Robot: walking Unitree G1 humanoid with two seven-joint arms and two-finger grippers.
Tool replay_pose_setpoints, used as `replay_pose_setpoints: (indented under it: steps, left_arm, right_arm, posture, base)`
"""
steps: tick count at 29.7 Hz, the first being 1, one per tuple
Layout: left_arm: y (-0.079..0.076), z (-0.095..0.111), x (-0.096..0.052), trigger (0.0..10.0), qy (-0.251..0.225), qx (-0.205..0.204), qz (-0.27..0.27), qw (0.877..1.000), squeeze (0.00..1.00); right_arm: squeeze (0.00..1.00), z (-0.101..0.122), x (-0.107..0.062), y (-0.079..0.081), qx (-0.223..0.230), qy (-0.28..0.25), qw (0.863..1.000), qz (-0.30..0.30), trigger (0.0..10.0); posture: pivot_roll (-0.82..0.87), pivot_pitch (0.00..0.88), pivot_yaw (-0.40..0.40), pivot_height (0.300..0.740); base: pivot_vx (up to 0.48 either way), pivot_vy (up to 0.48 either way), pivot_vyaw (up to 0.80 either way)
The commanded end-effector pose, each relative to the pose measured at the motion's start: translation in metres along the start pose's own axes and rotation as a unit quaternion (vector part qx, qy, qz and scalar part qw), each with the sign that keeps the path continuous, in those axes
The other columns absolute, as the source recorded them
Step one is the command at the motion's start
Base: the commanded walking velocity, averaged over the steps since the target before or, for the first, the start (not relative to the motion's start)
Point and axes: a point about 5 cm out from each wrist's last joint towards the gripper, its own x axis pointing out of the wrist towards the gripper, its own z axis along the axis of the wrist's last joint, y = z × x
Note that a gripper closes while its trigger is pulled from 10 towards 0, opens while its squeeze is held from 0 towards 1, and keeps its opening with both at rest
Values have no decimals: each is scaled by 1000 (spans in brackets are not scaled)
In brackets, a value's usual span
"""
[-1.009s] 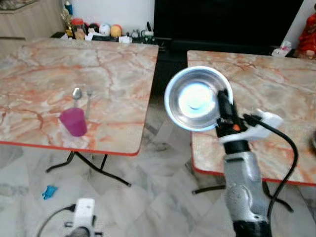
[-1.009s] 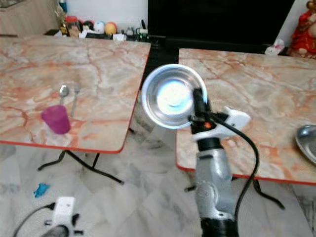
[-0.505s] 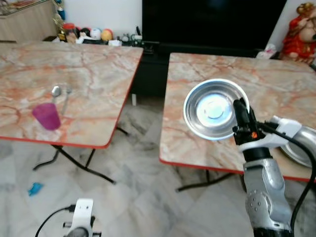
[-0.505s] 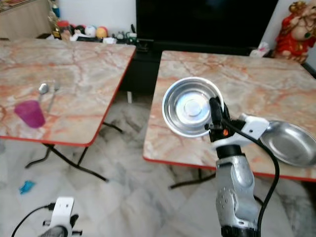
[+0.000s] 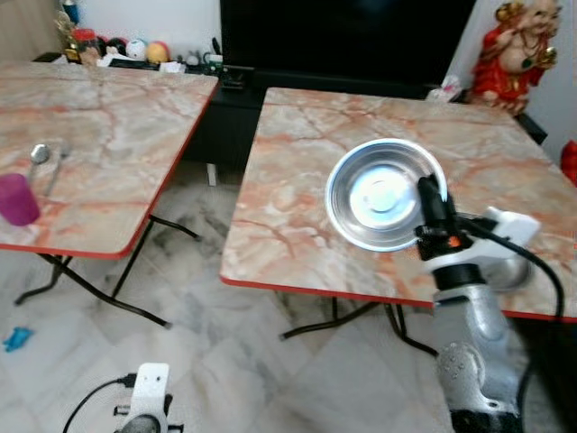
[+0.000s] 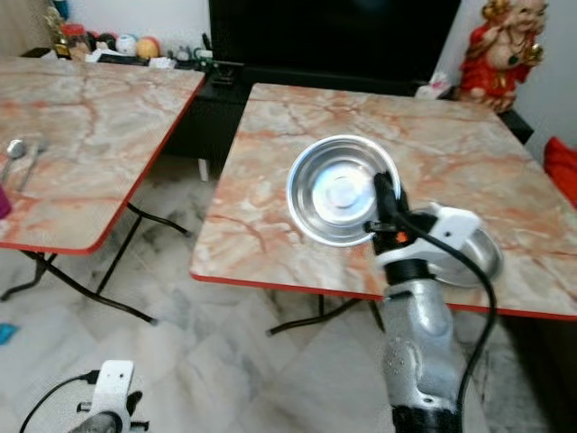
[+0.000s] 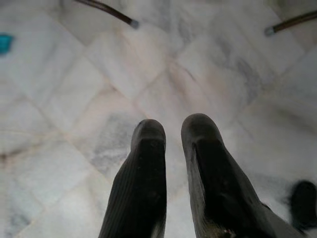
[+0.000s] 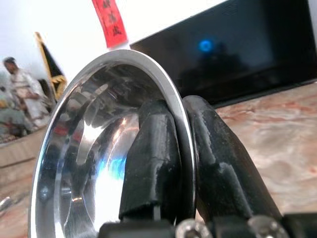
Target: Setting the table
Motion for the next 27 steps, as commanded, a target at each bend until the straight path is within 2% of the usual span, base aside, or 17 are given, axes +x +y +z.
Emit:
replay_pose_setpoints:
  steps: [1, 7, 19, 27]
  left_arm:
    - [-6, -4, -1, 10000, 9, -2, -6, 1000, 0]
    - [-6, -3, 0, 10000, 8, -3, -6, 1000, 0]
    - [-5, -3, 0, 10000, 9, -10, -5, 1000, 0]
    - [-4, -4, 0, 10000, 10, -14, -3, 1000, 0]
  right_arm:
    - [0, 7, 0, -7, -10, -12, 1000, -12, 10000]
    - [0, 7, 0, -6, -9, -12, 1000, -14, 10000]
    - [0, 7, 0, -7, -10, -12, 1000, -21, 10000]
    - [0, 11, 0, -17, -24, -17, 999, -46, 10000]
  posture:
    - [48, 0, -40, 740]
    - [48, 0, -41, 740]
    - [51, 0, -39, 740]
    - [48, 0, -39, 740]
  base:
    - [0, -307, 0]
    - [0, -297, 0]
    - [0, 0, 0]
    - [0, 0, 0]
